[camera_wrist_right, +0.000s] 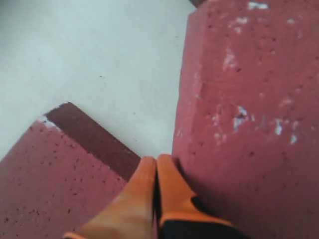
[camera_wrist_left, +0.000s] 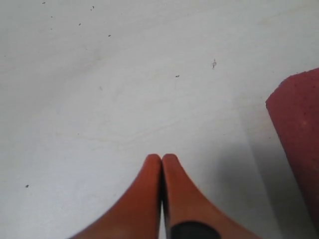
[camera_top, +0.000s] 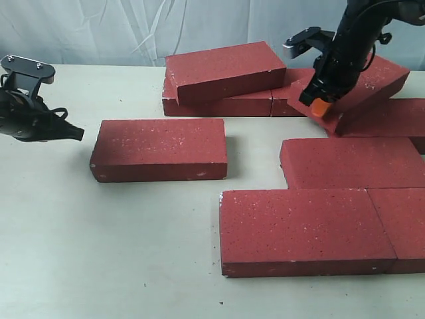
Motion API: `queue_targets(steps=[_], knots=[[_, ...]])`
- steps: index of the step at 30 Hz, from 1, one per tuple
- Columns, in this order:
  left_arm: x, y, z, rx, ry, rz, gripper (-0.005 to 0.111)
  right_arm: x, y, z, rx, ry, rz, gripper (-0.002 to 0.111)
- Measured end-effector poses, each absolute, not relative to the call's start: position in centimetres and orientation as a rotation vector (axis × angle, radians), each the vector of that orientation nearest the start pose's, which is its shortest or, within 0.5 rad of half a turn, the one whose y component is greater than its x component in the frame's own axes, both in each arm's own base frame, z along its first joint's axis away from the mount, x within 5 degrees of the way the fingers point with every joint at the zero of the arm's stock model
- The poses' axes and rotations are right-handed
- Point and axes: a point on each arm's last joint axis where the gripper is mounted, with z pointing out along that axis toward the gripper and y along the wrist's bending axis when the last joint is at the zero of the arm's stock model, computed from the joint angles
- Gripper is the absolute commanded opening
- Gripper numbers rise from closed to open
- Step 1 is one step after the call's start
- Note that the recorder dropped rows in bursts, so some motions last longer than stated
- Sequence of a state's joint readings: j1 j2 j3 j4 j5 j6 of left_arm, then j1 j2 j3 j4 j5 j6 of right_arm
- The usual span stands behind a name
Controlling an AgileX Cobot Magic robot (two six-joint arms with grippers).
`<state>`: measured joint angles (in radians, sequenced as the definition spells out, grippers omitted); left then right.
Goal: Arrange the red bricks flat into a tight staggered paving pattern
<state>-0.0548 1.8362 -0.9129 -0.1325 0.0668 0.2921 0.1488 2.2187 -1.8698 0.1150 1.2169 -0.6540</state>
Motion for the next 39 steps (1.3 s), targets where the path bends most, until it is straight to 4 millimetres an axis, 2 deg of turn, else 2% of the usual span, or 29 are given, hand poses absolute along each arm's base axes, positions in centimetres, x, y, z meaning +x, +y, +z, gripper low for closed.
queue_targets(steps=[5,10,12,15,18,20,23,29,32,35,39], knots=[[35.2,-2.0,14.3,0.268,2.457,0.035,0.0,44.4,5.5,19.7,-1.074,2.837,0.118,-0.001],[35.2,-2.0,14.3,0.254,2.458,0.028,0.0,43.5,3.5,20.1,-0.981,2.866,0.197,-0.001],[35.1,-2.0,14.2,0.246,2.466,0.023,0.0,43.2,3.2,21.5,-0.941,2.832,0.245,-0.001],[35.0,-2.0,14.1,0.246,2.481,0.019,0.0,42.5,3.7,24.7,-0.903,2.738,0.311,-0.001],[35.0,-2.1,14.1,0.245,2.488,0.016,0.0,41.0,4.5,27.4,-0.856,2.651,0.42,-0.001],[35.0,-2.1,14.0,0.243,2.491,0.015,0.0,39.7,5.1,28.2,-0.84,2.612,0.526,-0.001],[35.0,-2.1,13.1,0.243,2.516,0.013,0.0,37.6,5.7,27.6,-0.782,2.564,0.628,-0.001],[35.1,-2.1,11.9,0.213,2.57,-0.011,0.0,34.3,5.4,24.3,-0.615,2.492,0.523,-0.001],[35.2,-2.4,12.0,0.216,2.589,-0.025,0.0,33.1,7.1,22.6,-0.728,2.43,0.557,-0.001],[35.0,-3.4,12.0,0.254,2.602,-0.039,0.0,32.5,11.1,21.8,-1.011,2.293,0.638,-0.001],[34.8,-4.7,12.0,0.298,2.598,-0.056,0.0,32.2,16.7,21.2,-1.253,2.19,0.724,-0.001]])
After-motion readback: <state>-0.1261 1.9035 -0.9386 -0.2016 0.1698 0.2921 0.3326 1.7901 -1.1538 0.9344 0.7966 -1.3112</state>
